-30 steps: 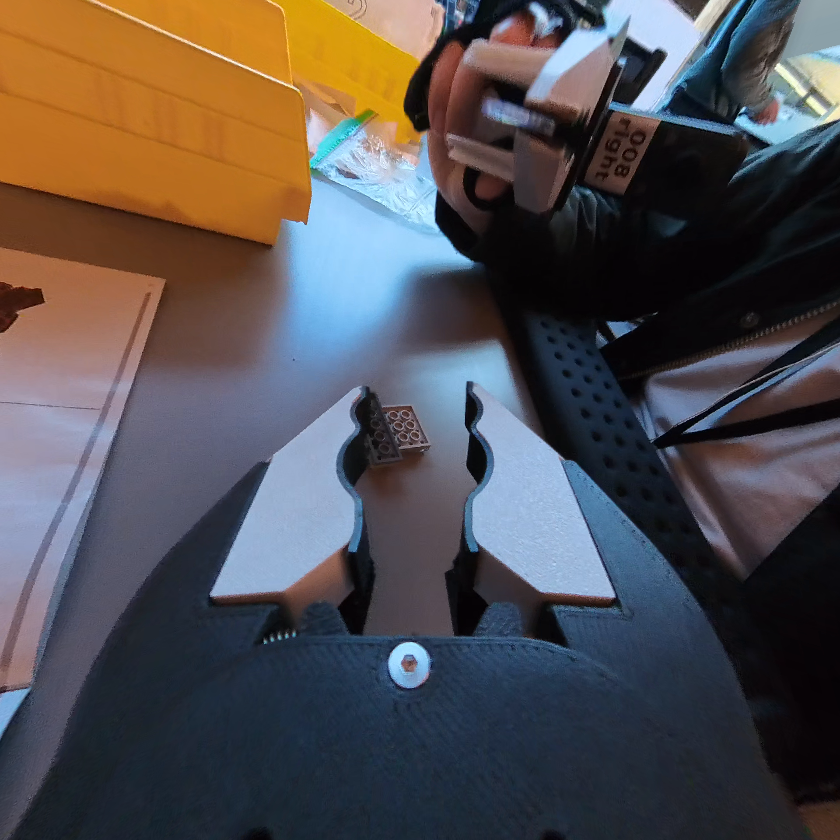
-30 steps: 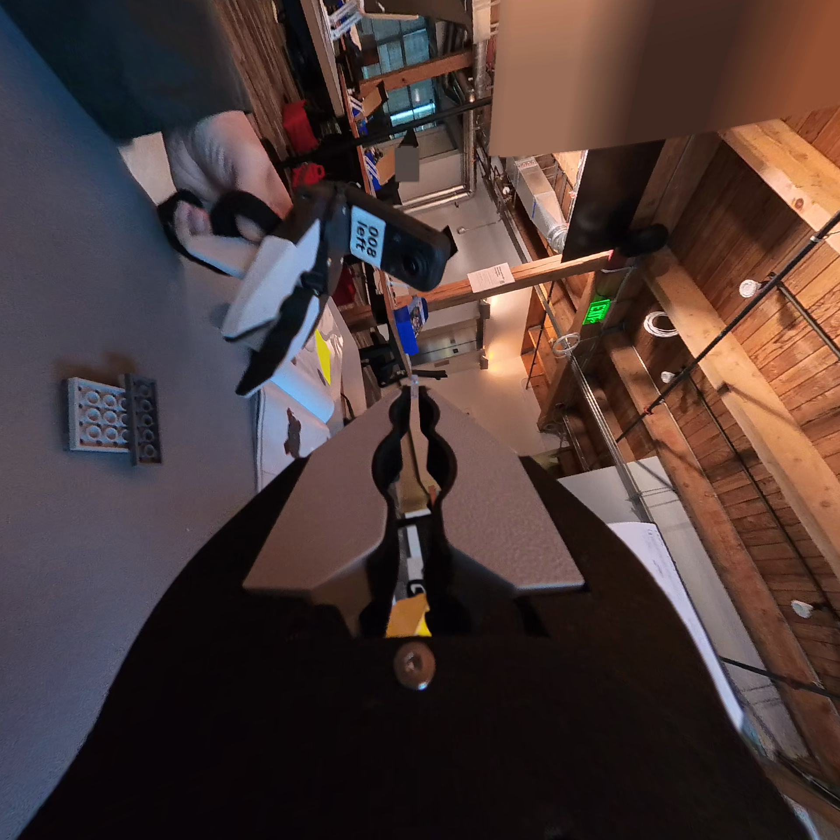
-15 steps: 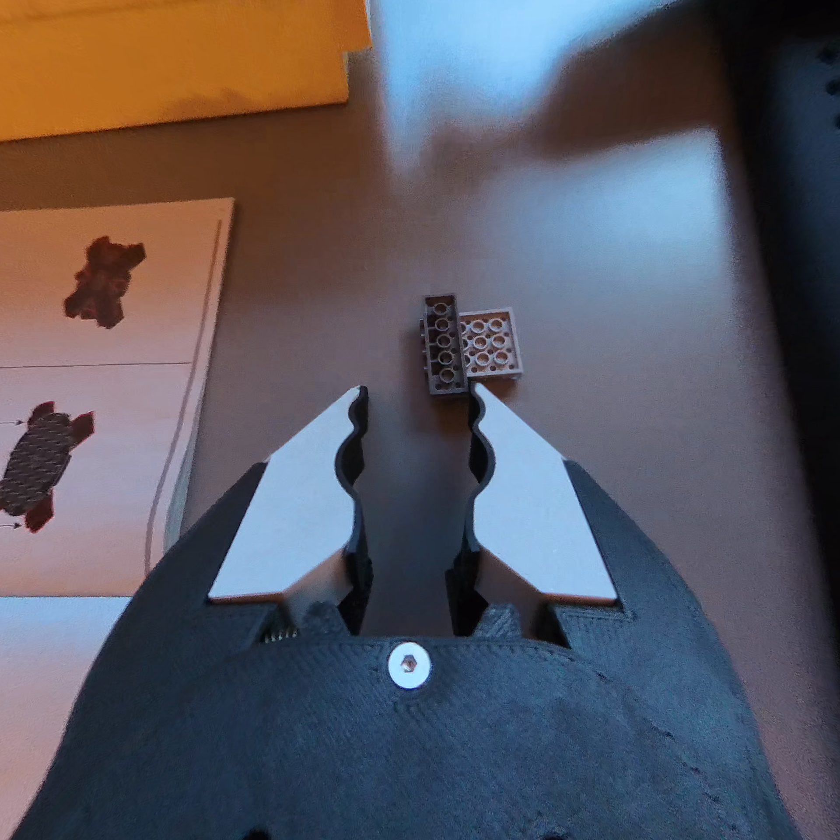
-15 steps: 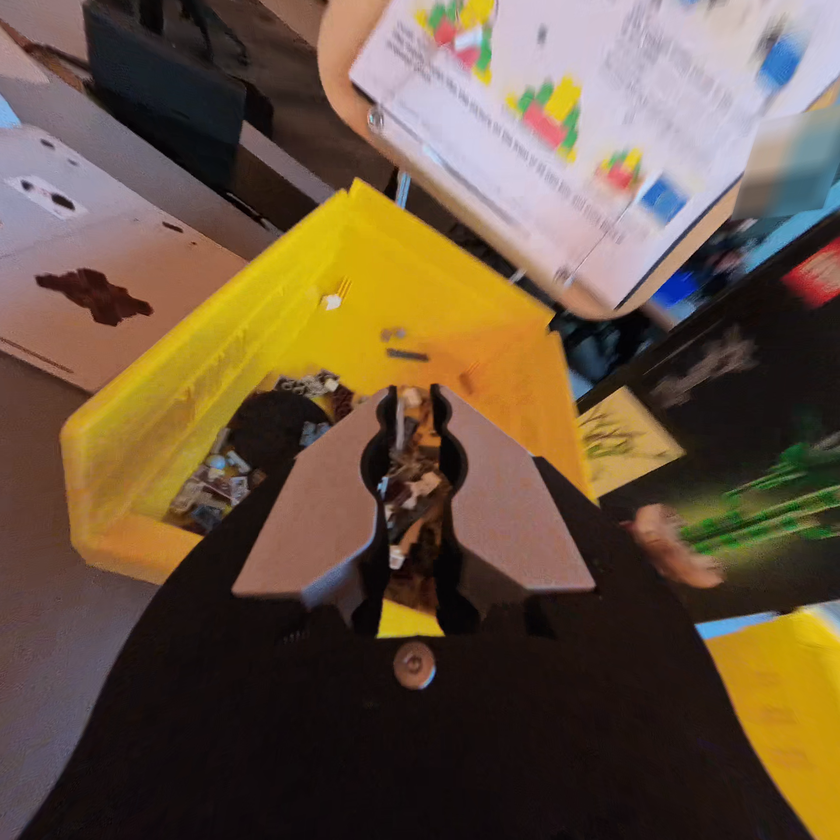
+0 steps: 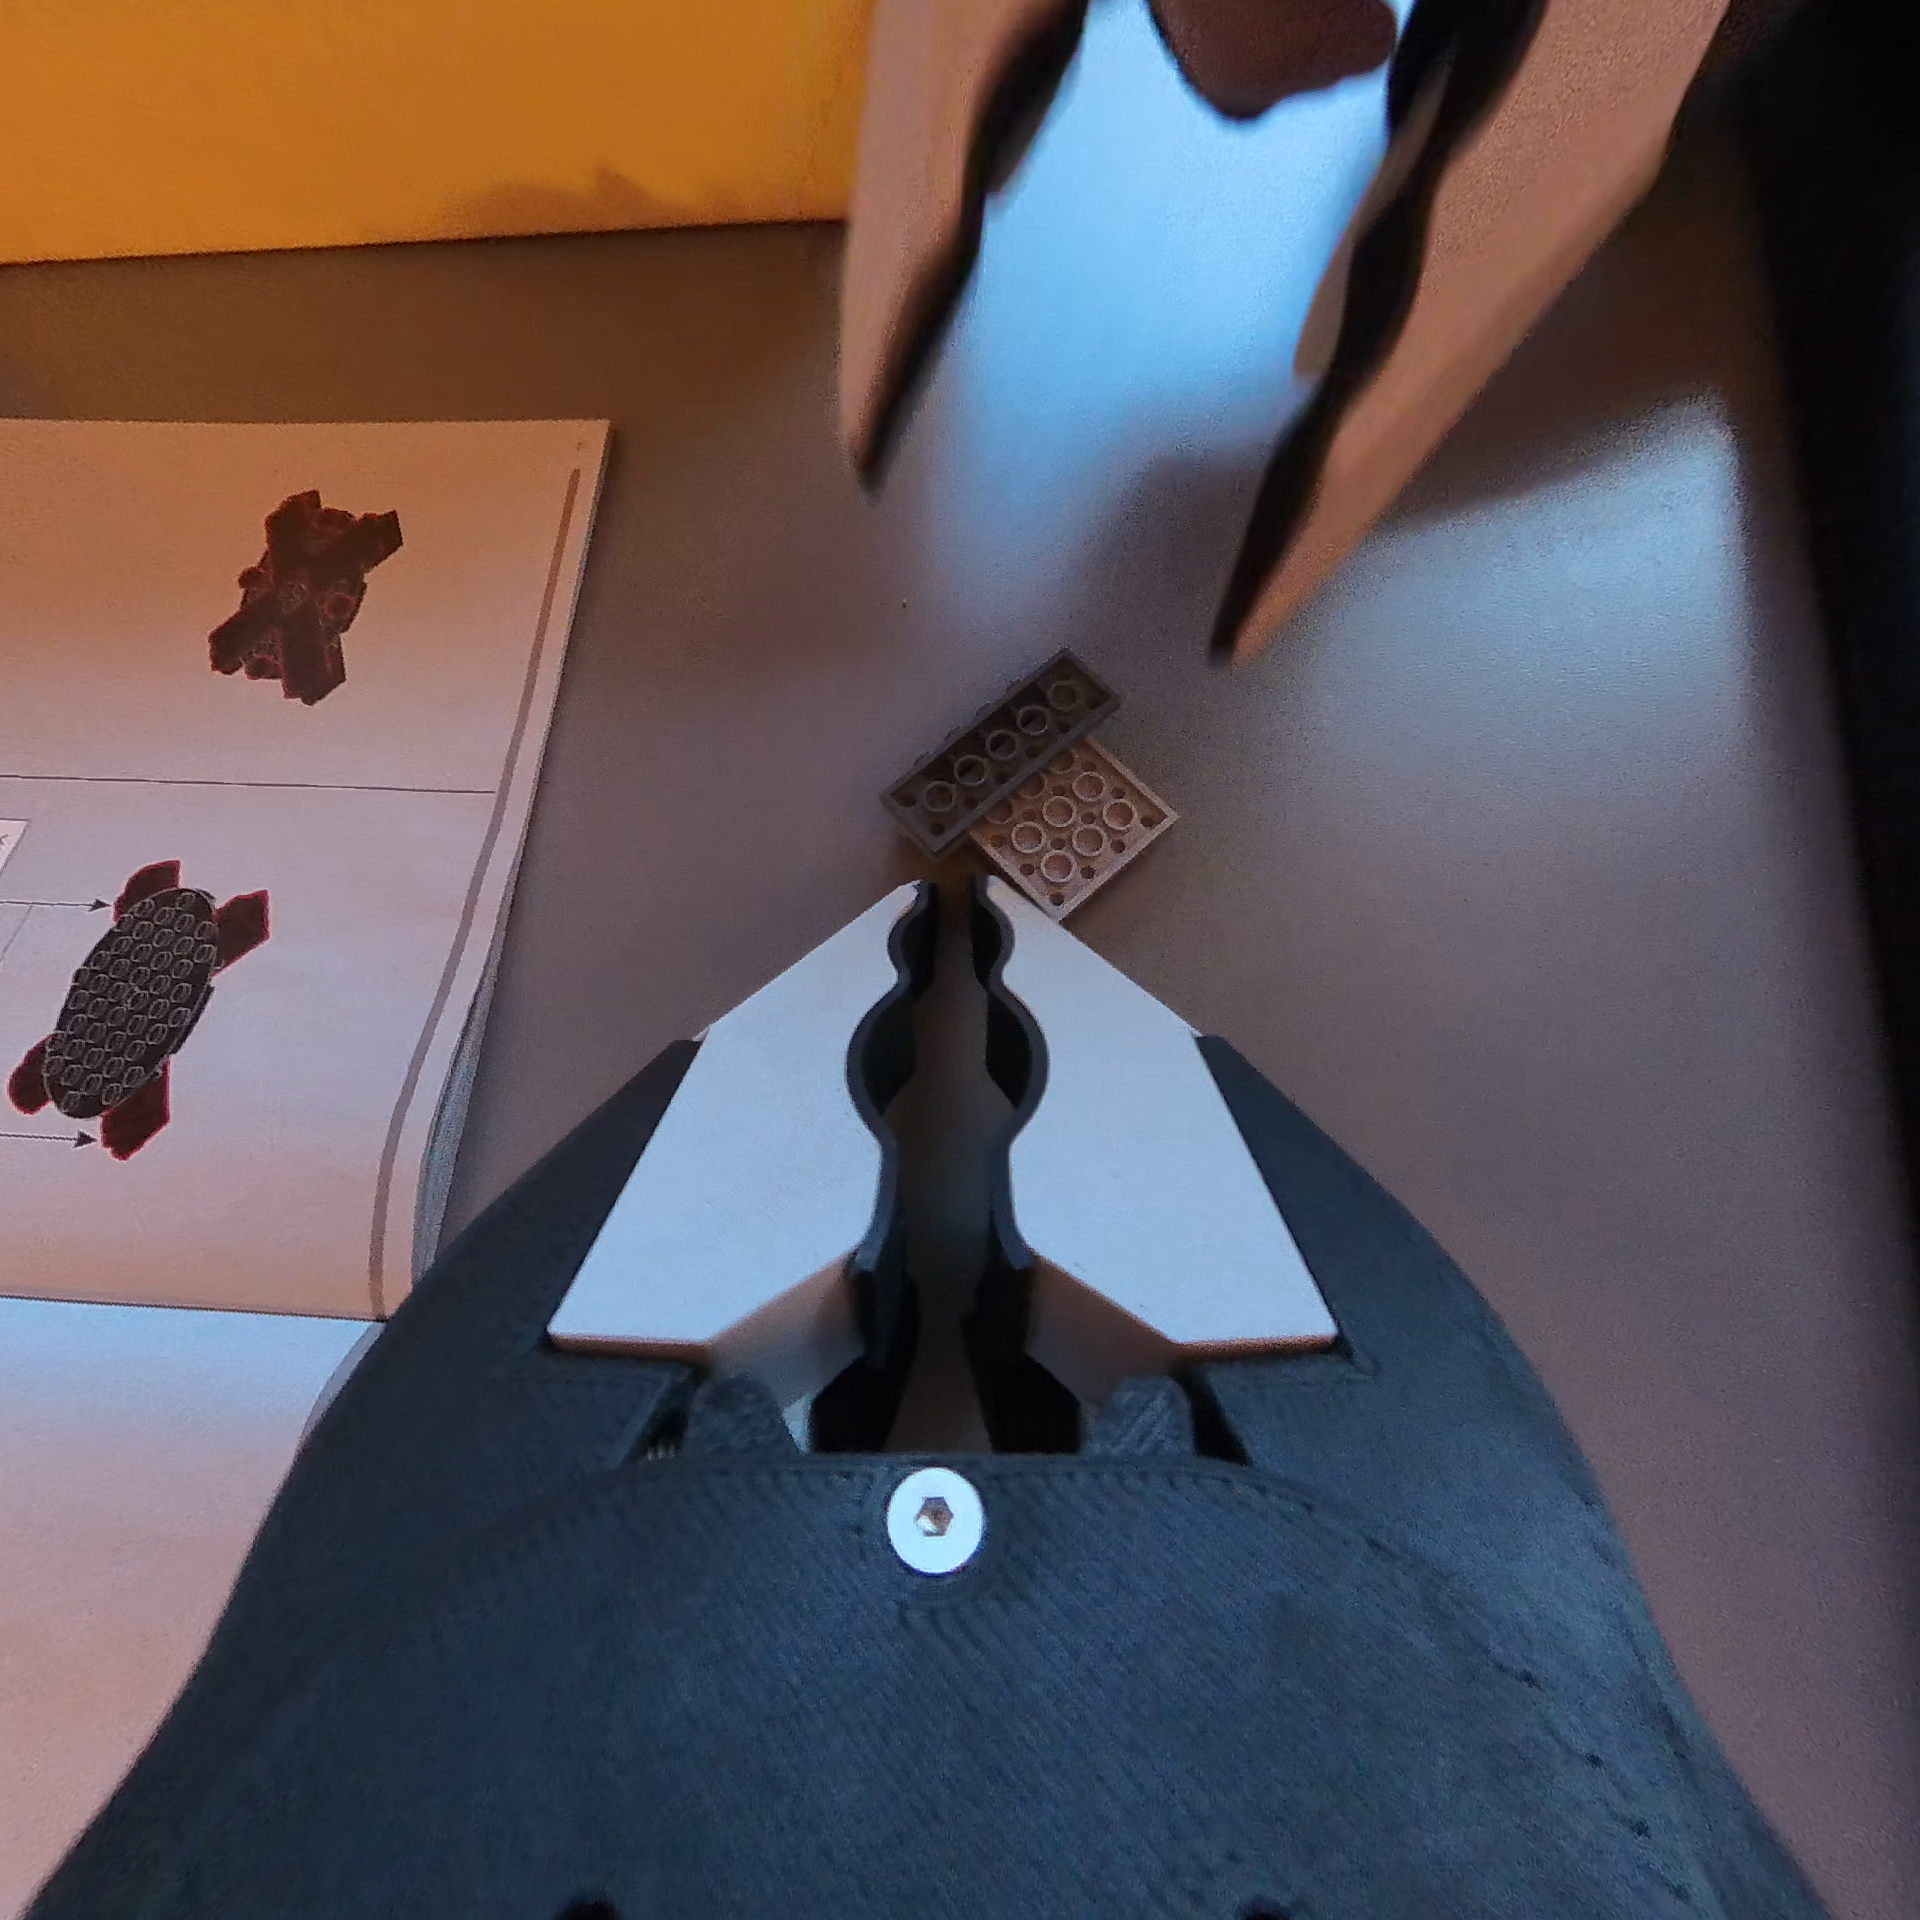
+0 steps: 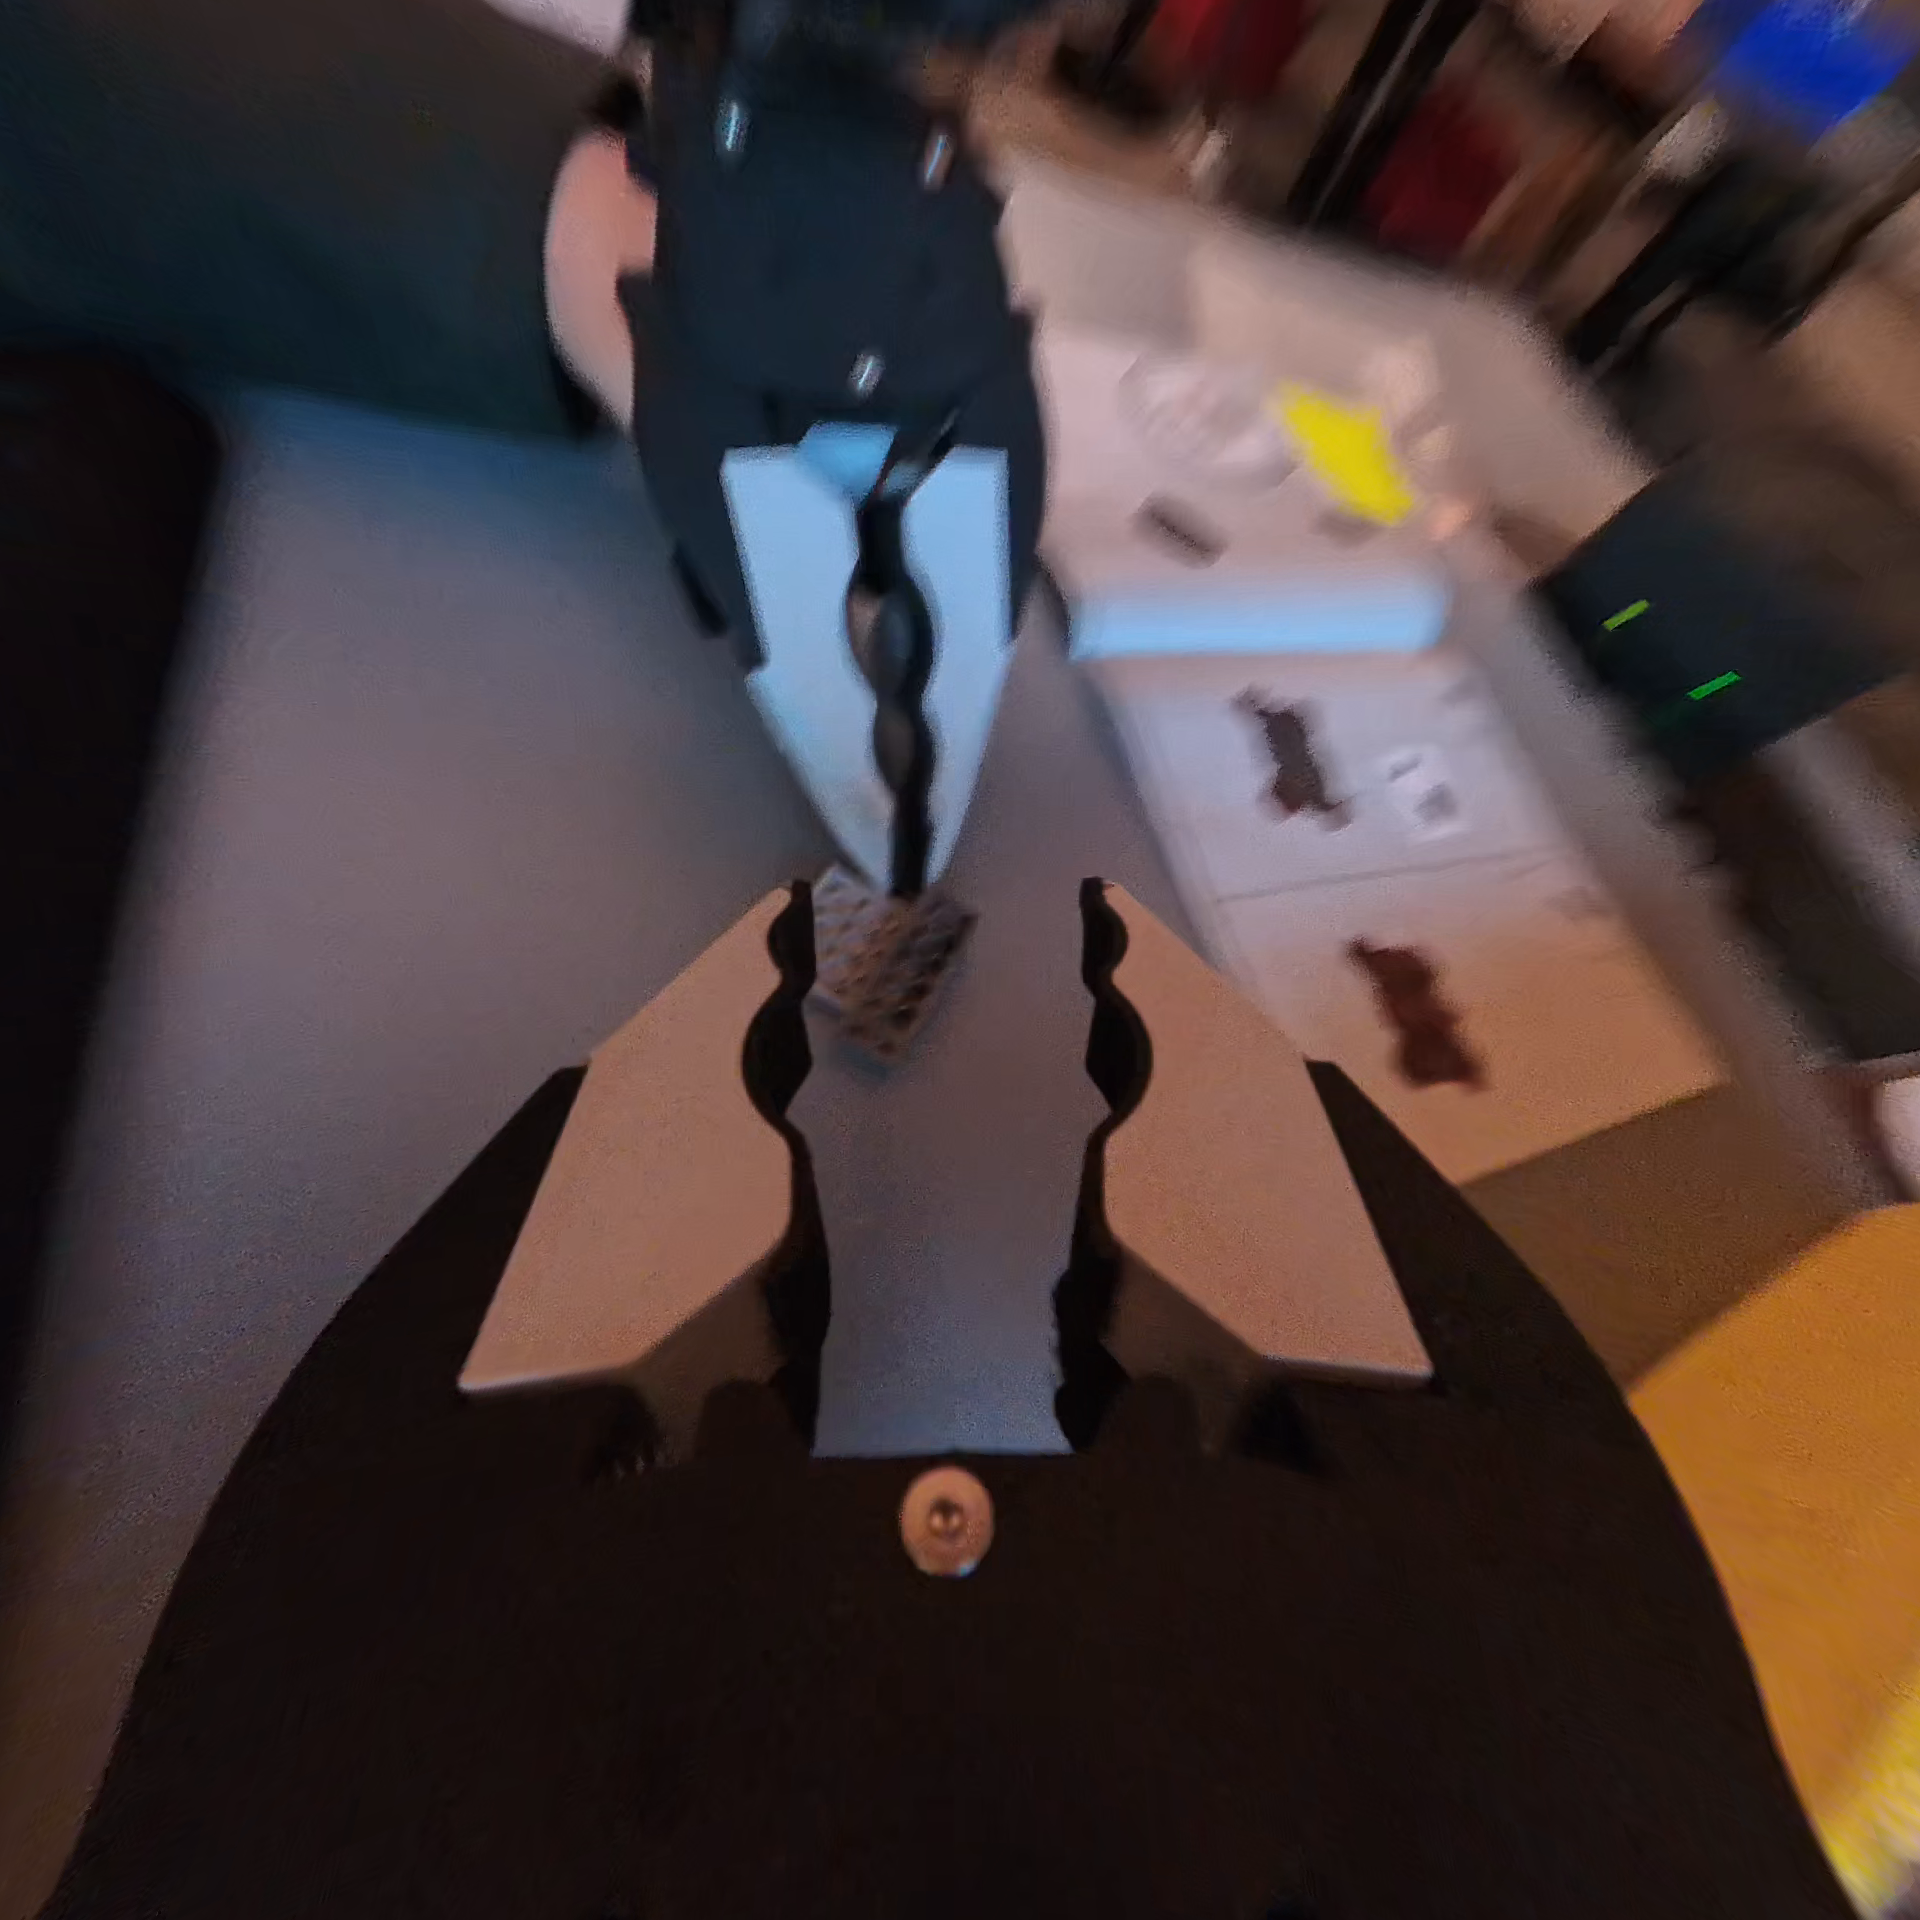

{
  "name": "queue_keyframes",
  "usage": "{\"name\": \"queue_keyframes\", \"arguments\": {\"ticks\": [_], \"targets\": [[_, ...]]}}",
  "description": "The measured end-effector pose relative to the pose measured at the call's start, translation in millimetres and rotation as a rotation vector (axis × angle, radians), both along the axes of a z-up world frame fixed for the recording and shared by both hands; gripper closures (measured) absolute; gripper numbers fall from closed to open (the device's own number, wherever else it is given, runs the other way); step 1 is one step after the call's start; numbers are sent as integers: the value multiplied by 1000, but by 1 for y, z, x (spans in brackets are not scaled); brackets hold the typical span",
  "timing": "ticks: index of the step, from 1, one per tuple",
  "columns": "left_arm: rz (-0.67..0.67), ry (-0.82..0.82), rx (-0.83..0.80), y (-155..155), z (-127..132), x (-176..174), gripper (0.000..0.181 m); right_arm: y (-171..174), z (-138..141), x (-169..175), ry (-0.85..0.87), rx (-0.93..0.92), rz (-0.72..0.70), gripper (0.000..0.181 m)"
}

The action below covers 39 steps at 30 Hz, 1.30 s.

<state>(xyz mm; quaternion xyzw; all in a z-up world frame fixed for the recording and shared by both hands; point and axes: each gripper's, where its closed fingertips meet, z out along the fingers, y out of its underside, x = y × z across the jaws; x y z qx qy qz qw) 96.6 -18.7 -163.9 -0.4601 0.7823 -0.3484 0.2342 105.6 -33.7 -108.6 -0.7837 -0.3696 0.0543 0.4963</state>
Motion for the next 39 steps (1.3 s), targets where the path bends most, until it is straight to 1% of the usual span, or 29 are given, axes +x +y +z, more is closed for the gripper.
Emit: {"name": "queue_keyframes", "arguments": {"ticks": [2, 4, 5, 6, 7, 8, 9, 12, 15, 18, 19, 20, 22, 25, 26, 27, 28, 30, 31, 33, 35, 36, 37, 39], "targets": [[-6, -1, 3, -1, 0, 0, 174, 0, -31, -3, -22, -144, -23, 130], [-9, -5, 10, -1, 0, -1, 173, -2, -47, -3, -36, -217, -27, 133], [-7, -7, 15, -1, 0, 0, 173, -2, -47, -3, -12, -232, -34, 136], [-2, -9, 19, 0, 0, 0, 174, -2, -46, -3, 14, -243, -43, 143], [-6, -10, 19, -1, 0, 0, 169, -1, -45, 1, 30, -255, -64, 156], [2, -14, 22, 0, 0, 1, 157, -2, -45, 4, 54, -271, -75, 163], [21, -21, 30, 2, 1, 3, 147, -2, -45, 5, 88, -292, -82, 165], [19, -21, 27, 2, 1, 3, 142, -5, -44, 5, 171, -338, -65, 166], [-20, -23, 27, -4, 1, 1, 148, -10, -45, -1, 215, -370, -15, 167], [-76, -19, 22, -12, 1, -3, 155, -12, -39, -9, 231, -337, 48, 167], [-94, -18, 17, -16, 1, -4, 156, -13, -37, -9, 224, -321, 65, 181], [-103, -26, 13, -18, 3, -5, 160, -15, -33, -13, 238, -303, 96, 181], [-127, -59, 11, -24, 7, -5, 162, -19, -28, -19, 264, -295, 143, 181], [-163, -44, 51, -29, 2, -8, 176, -18, -33, -15, 187, -267, 137, 181], [-163, -39, 62, -28, 0, -8, 178, -19, -31, -15, 175, -249, 142, 173], [-158, -39, 65, -28, 0, -8, 178, -22, -27, -17, 186, -238, 165, 159], [-153, -36, 61, -27, 0, -8, 178, -28, -22, -23, 213, -242, 209, 149], [-139, -24, 42, -25, 0, -8, 175, -47, -15, -40, 278, -282, 319, 118], [-135, -18, 31, -24, 0, -8, 173, -53, -17, -45, 262, -297, 354, 114], [-133, -11, 18, -23, 0, -8, 172, -61, -34, -48, 121, -304, 395, 114], [-133, -11, 18, -23, 0, -8, 171, -62, -53, -45, -30, -279, 410, 123], [-134, -12, 20, -23, 0, -8, 171, -61, -52, -48, -8, -265, 408, 131], [-134, -12, 21, -23, 0, -8, 171, -60, -52, -47, -4, -281, 396, 148], [-129, -12, 18, -22, 0, -8, 170, -58, -51, -45, 37, -329, 363, 150]]}}
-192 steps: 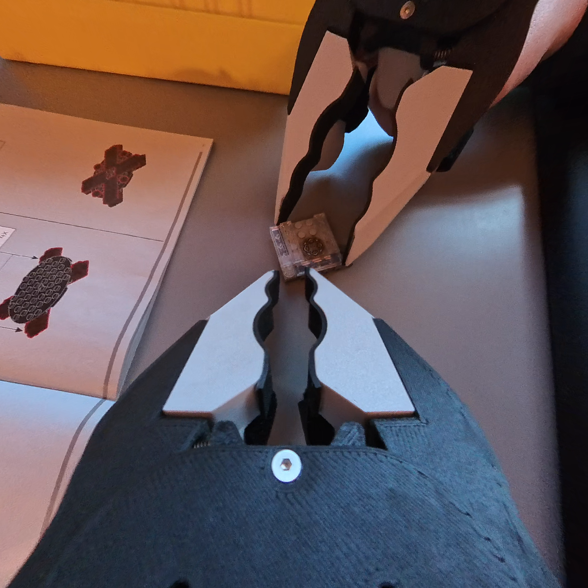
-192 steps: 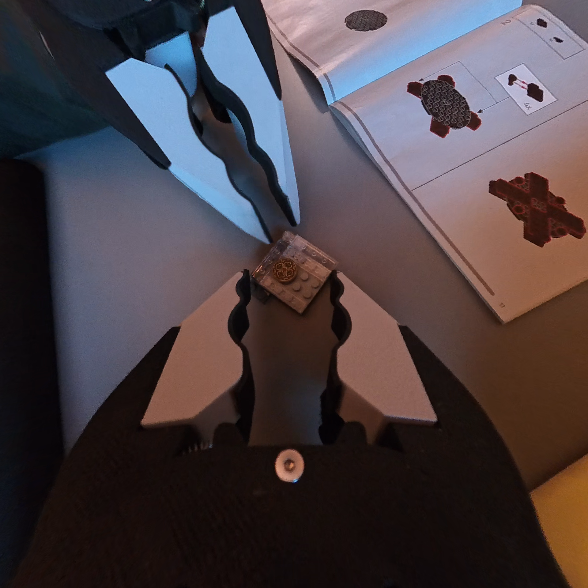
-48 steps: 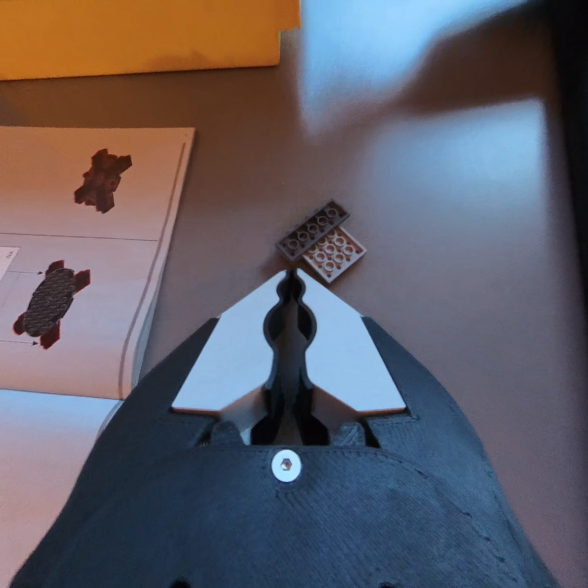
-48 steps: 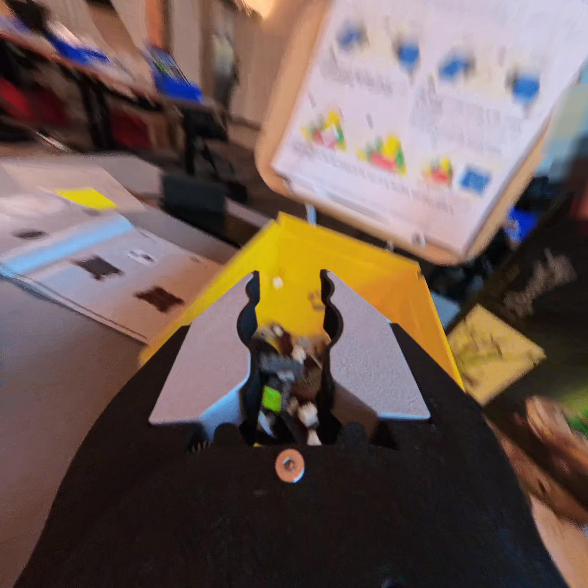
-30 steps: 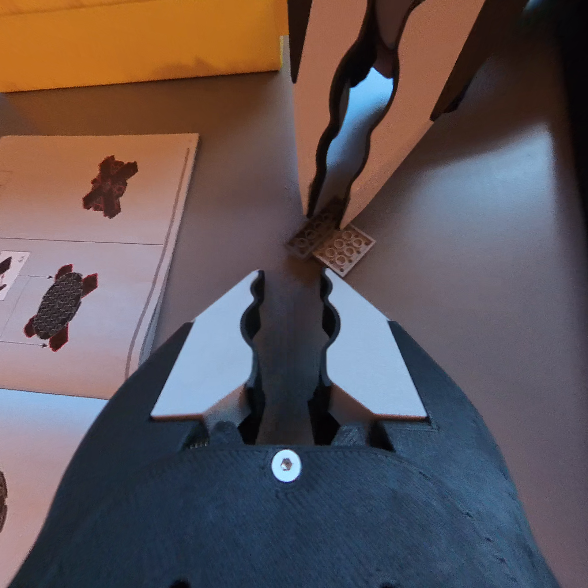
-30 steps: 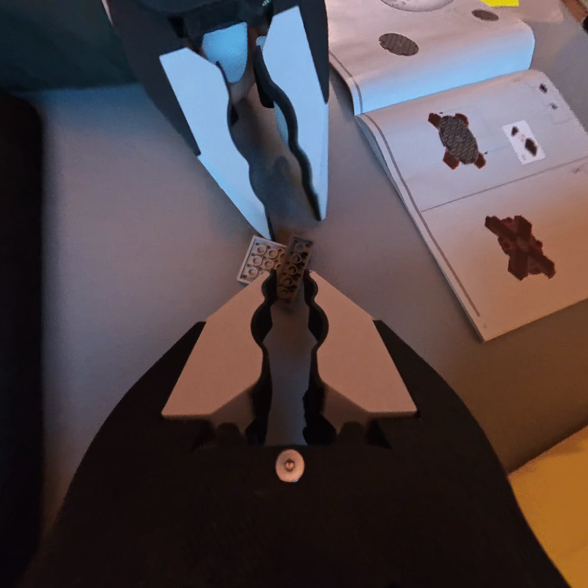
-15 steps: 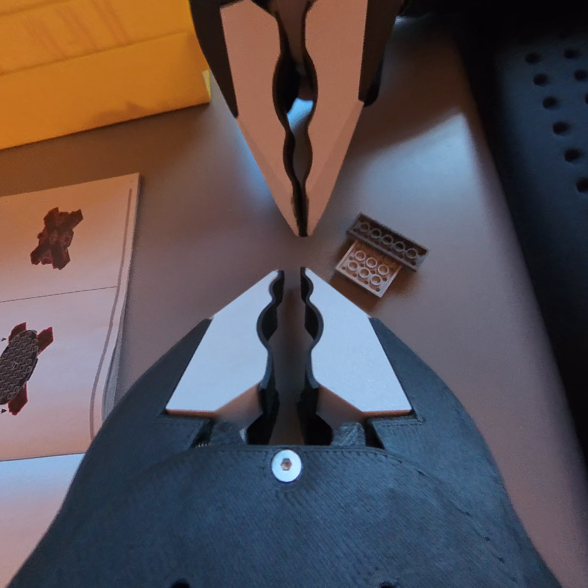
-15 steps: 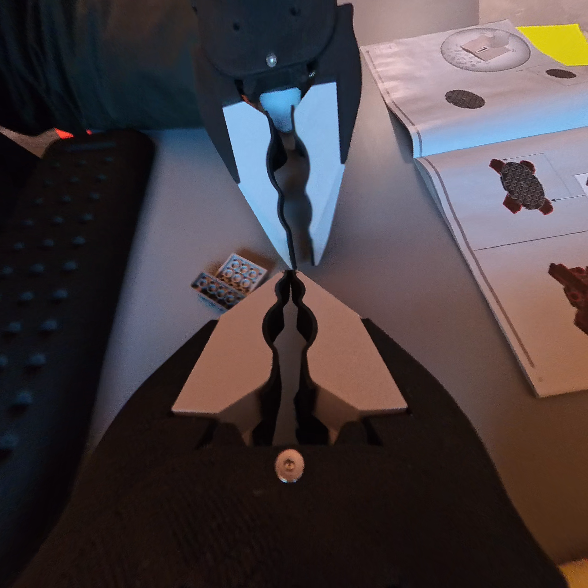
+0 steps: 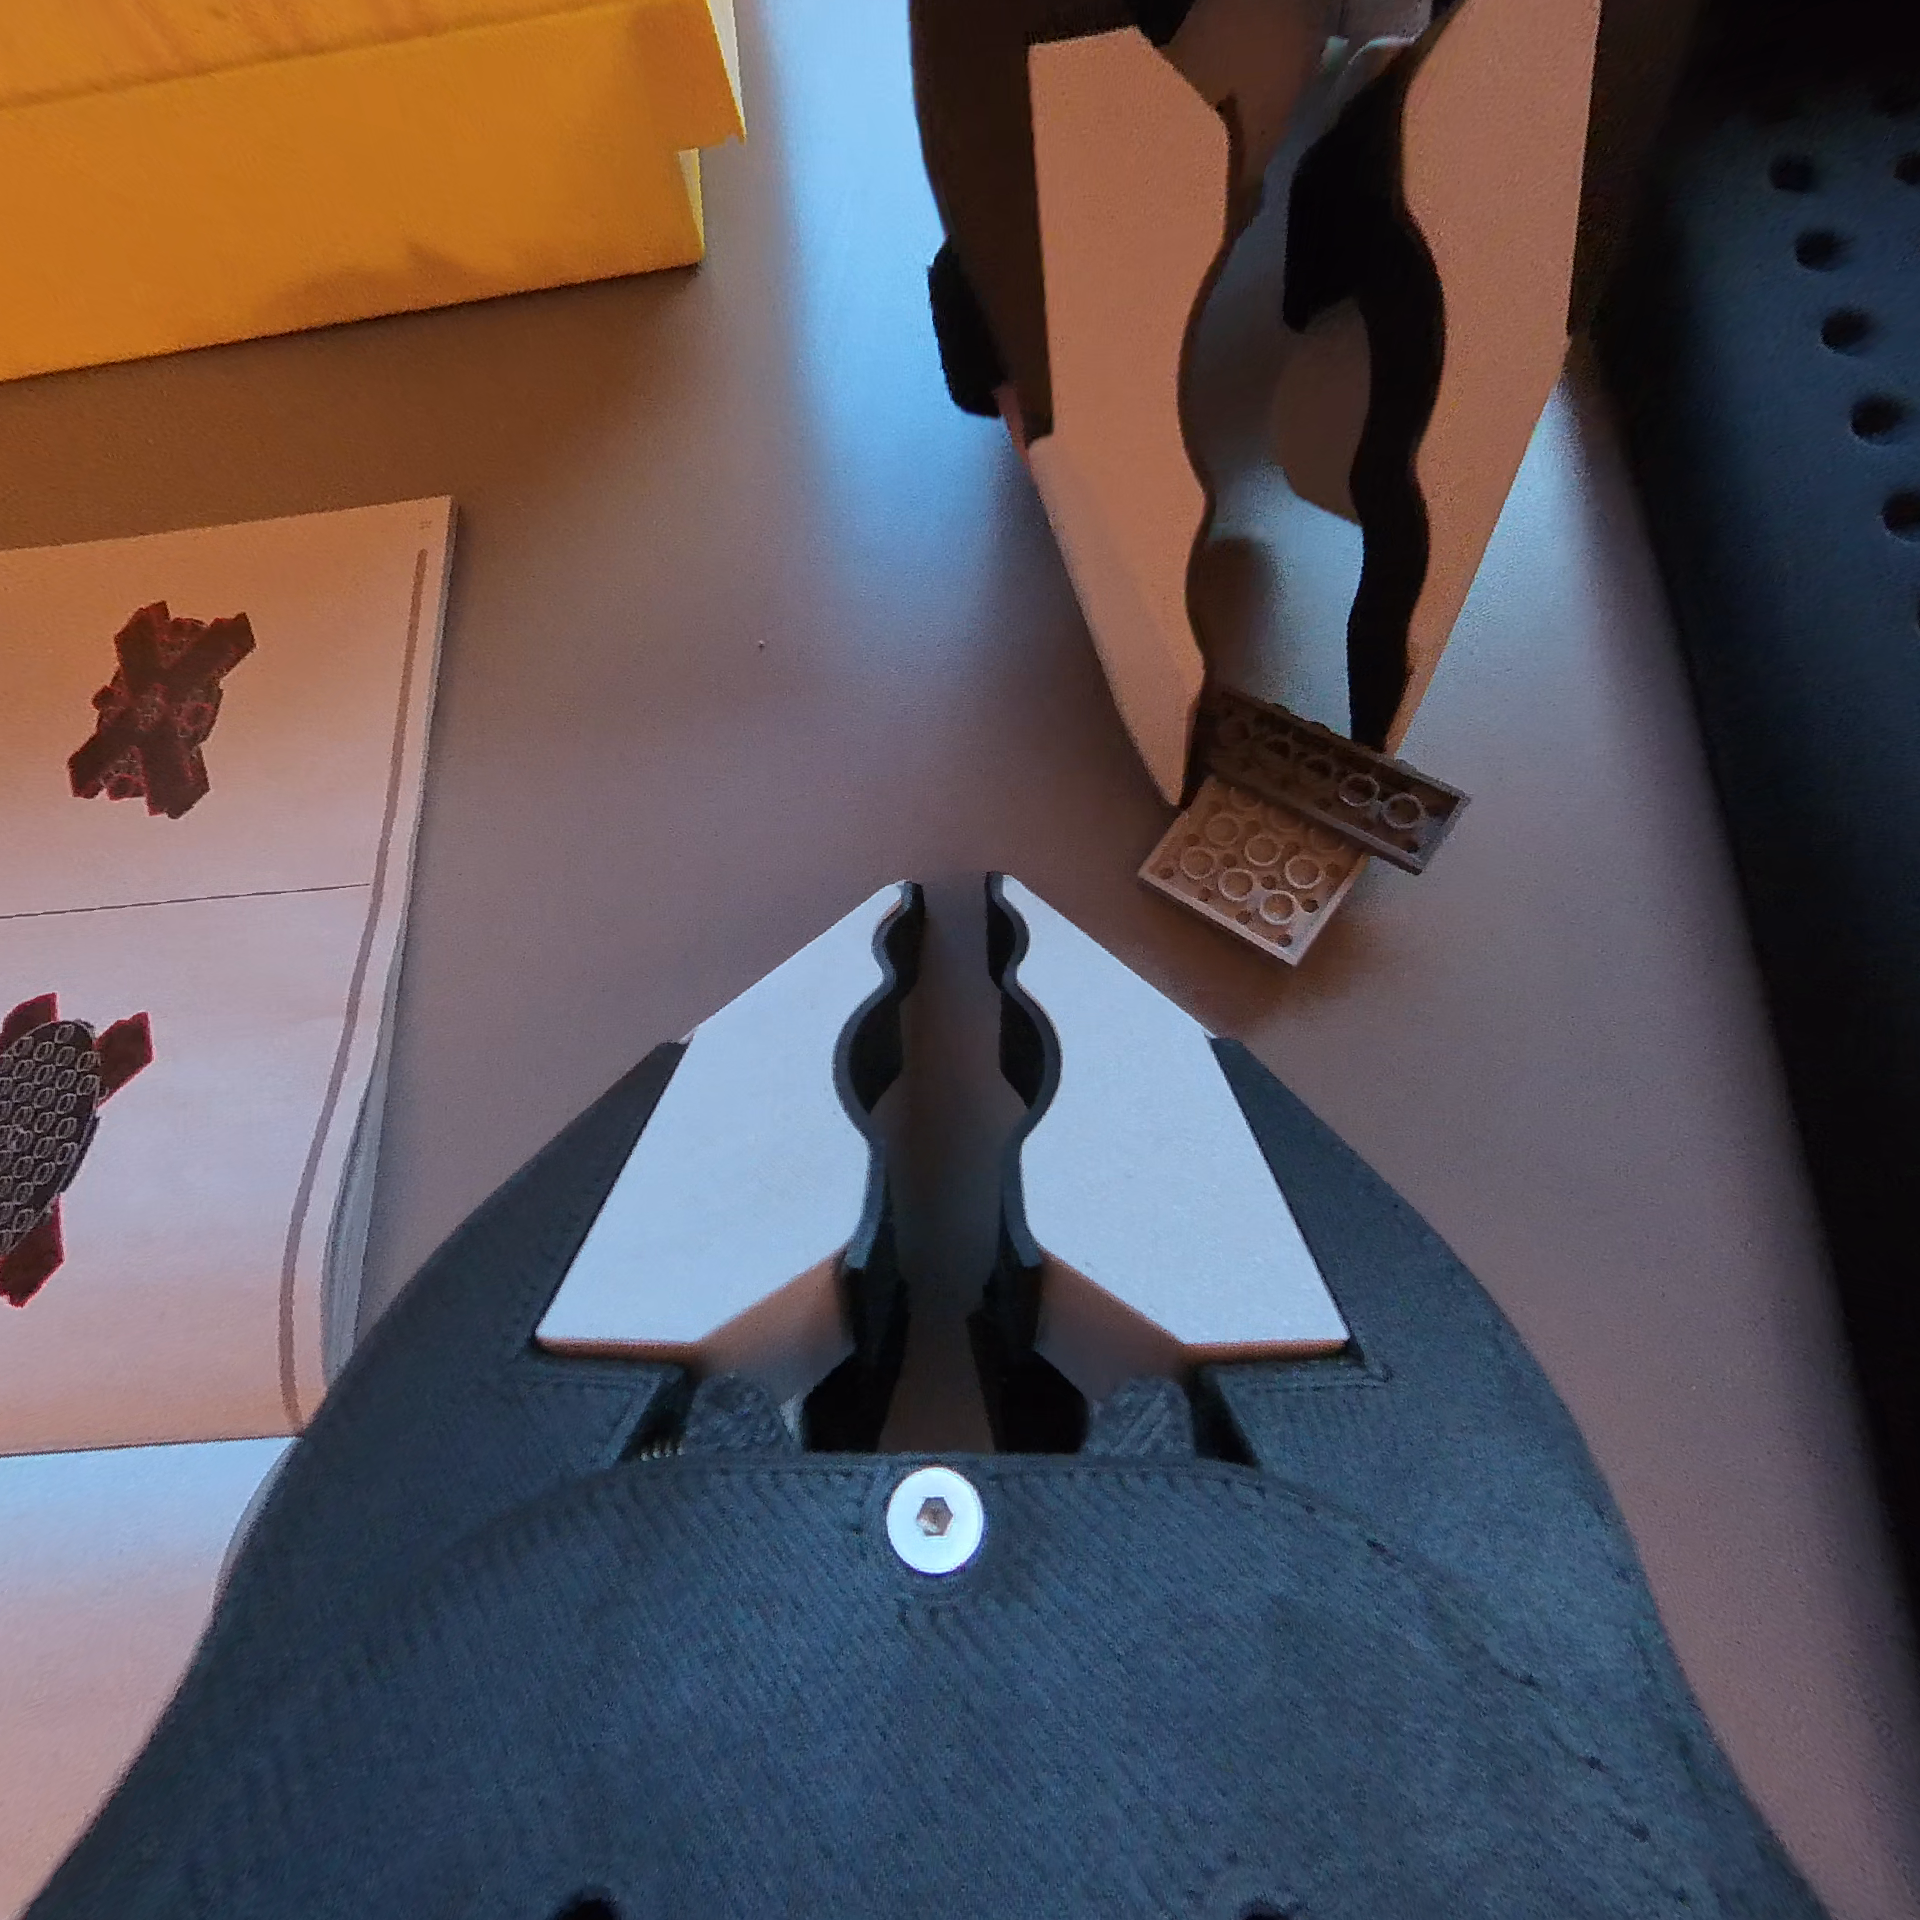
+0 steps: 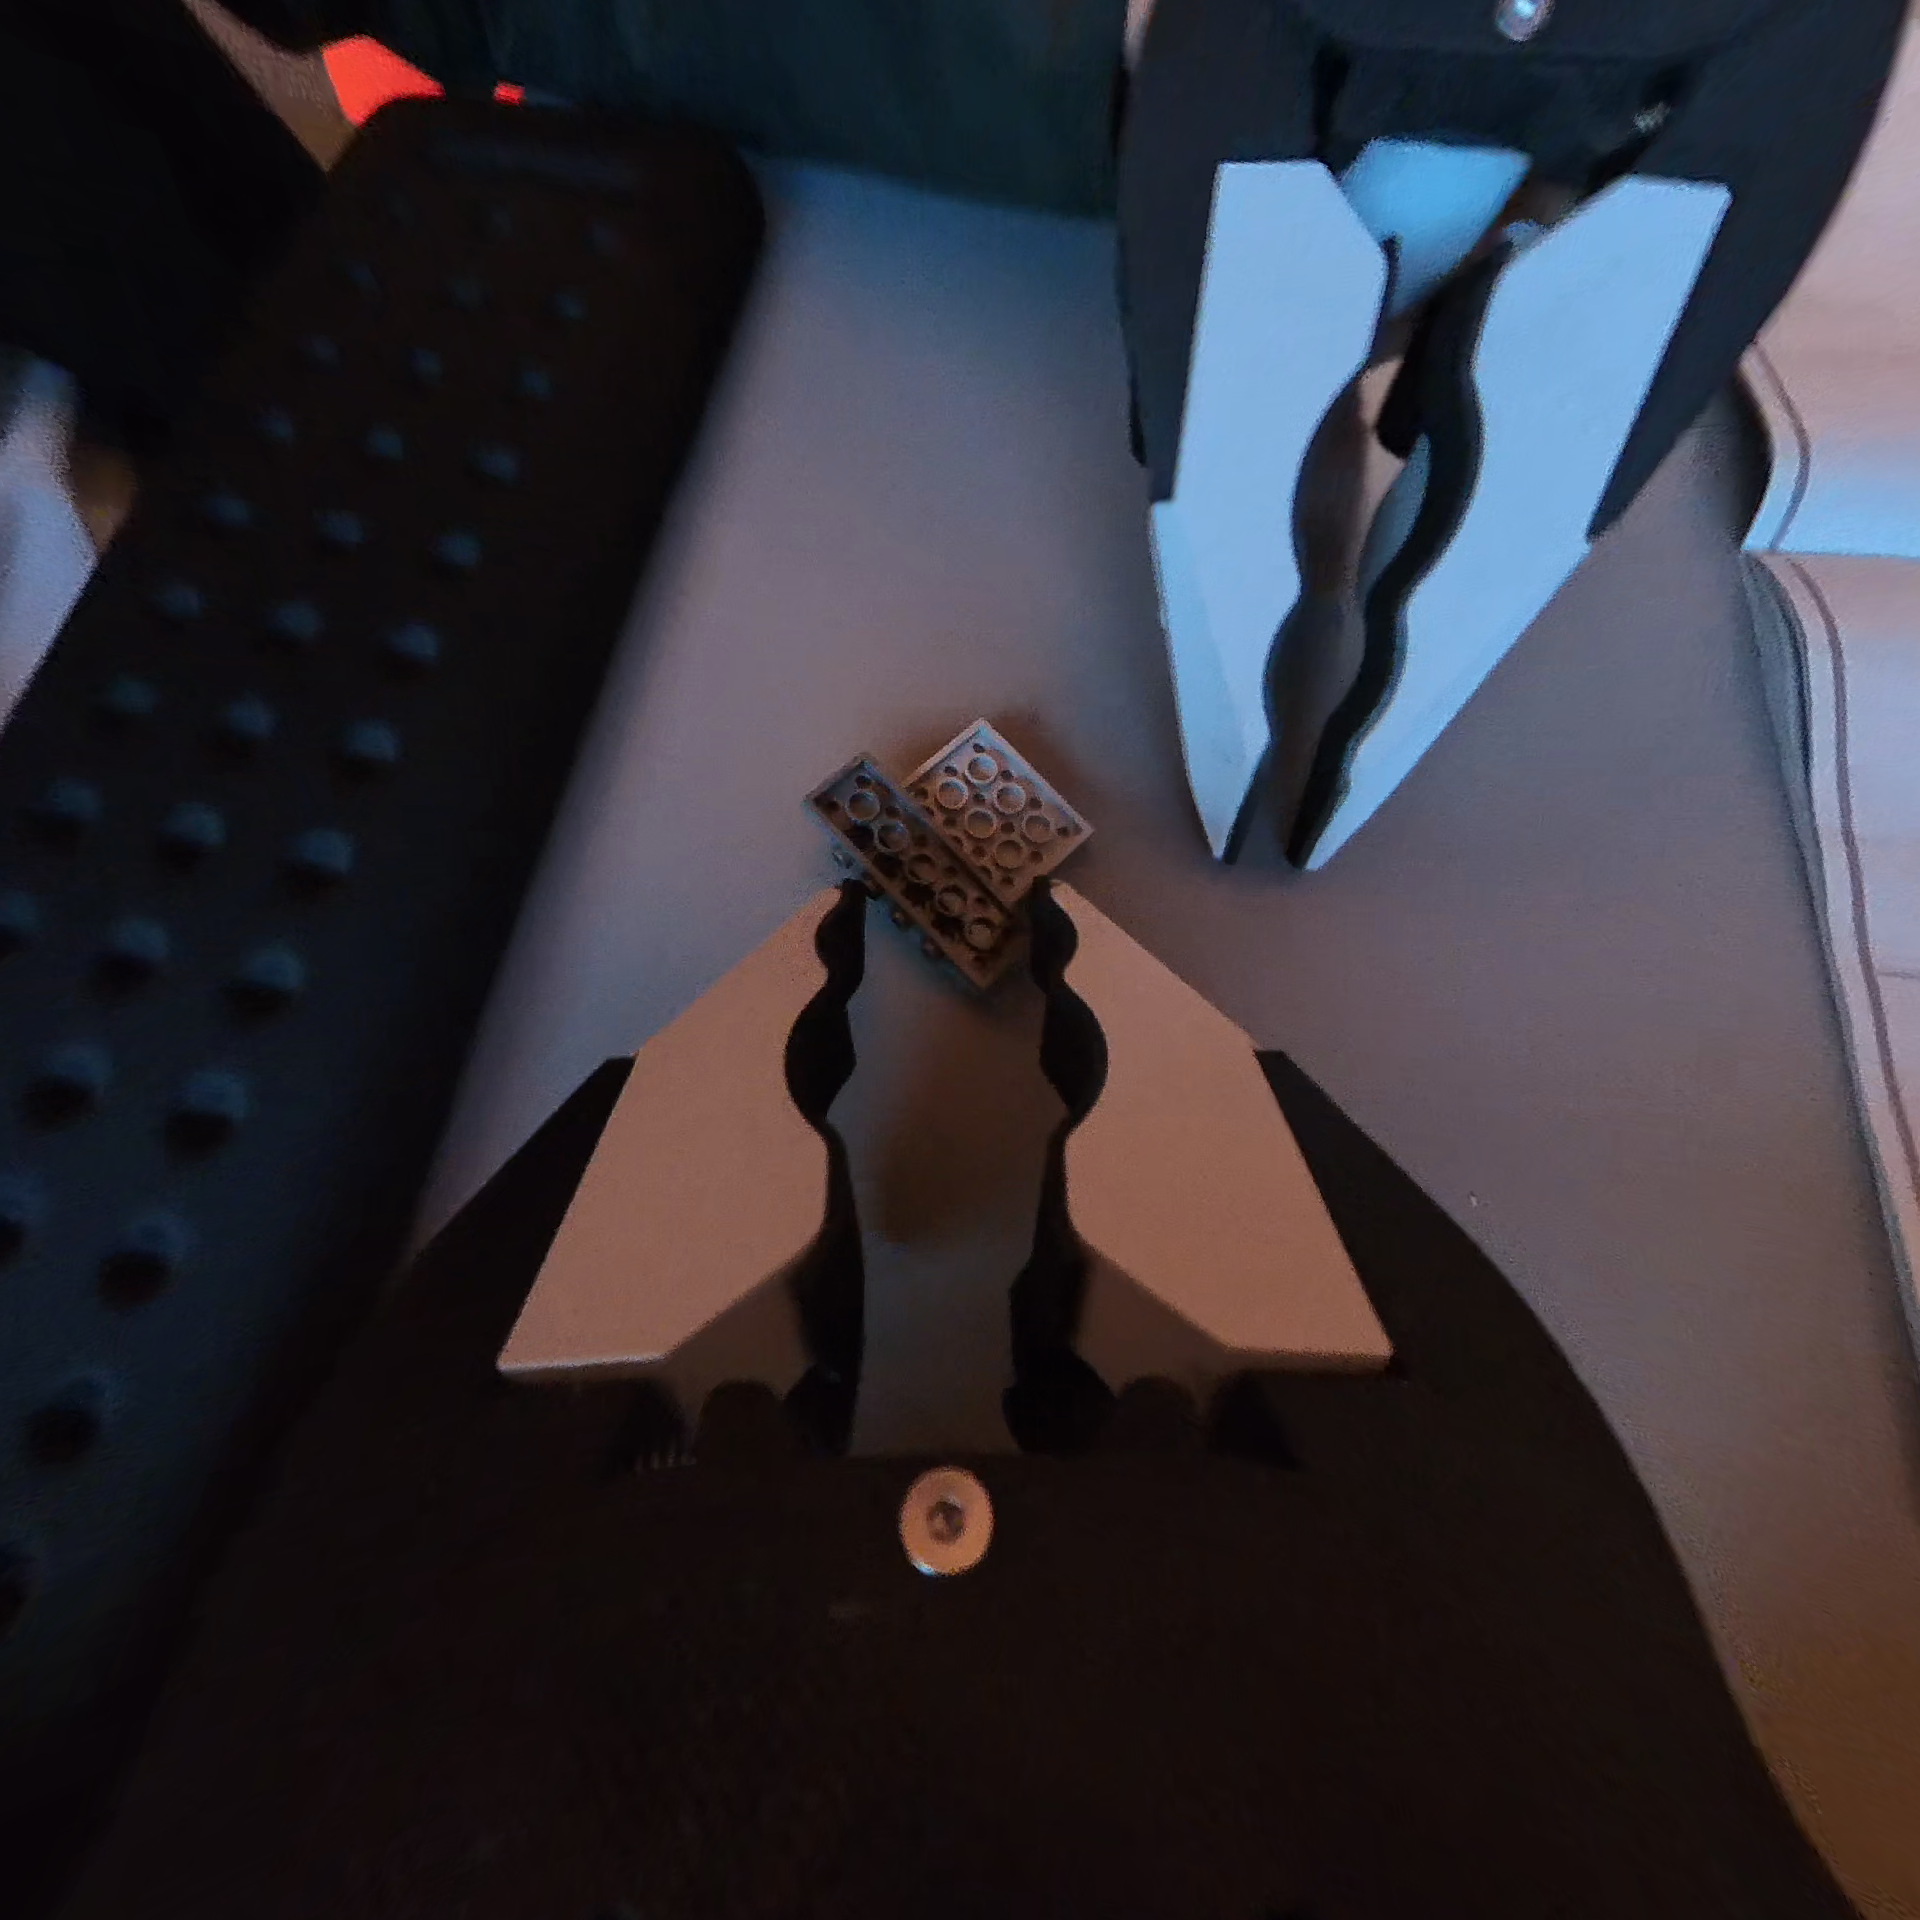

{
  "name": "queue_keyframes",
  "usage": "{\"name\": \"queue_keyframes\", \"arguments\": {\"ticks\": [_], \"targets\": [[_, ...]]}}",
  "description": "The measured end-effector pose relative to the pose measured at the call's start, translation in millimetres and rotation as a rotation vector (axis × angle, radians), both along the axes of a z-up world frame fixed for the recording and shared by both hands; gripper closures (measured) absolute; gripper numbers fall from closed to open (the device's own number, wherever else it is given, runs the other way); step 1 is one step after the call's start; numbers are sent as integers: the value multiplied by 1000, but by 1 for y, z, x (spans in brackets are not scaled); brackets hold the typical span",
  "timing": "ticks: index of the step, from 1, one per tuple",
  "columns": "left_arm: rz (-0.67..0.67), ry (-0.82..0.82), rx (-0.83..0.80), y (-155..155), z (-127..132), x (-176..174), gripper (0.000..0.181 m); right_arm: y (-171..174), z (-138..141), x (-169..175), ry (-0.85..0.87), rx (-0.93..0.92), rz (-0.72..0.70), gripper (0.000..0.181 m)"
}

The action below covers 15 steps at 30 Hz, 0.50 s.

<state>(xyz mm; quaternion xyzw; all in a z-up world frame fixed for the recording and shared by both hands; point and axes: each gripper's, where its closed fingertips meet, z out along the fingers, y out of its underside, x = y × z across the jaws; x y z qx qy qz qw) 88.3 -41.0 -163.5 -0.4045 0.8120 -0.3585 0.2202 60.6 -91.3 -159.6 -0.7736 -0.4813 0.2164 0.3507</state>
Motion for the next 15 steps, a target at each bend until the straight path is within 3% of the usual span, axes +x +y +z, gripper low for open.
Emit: {"name": "queue_keyframes", "arguments": {"ticks": [5, 8, 10, 15], "targets": [[78, -31, -114, 12, 14, 6, 166, 11, 25, 6, 292, -196, -141, 152], [142, -45, -301, 23, 34, 9, 161, 17, 51, 11, 541, -340, -197, 152], [106, -77, -489, 22, 57, 6, 156, 18, 67, 13, 679, -412, -202, 152], [-125, -192, -957, 8, 127, -18, 134, 23, 111, 24, 1068, -595, -197, 152]]}}
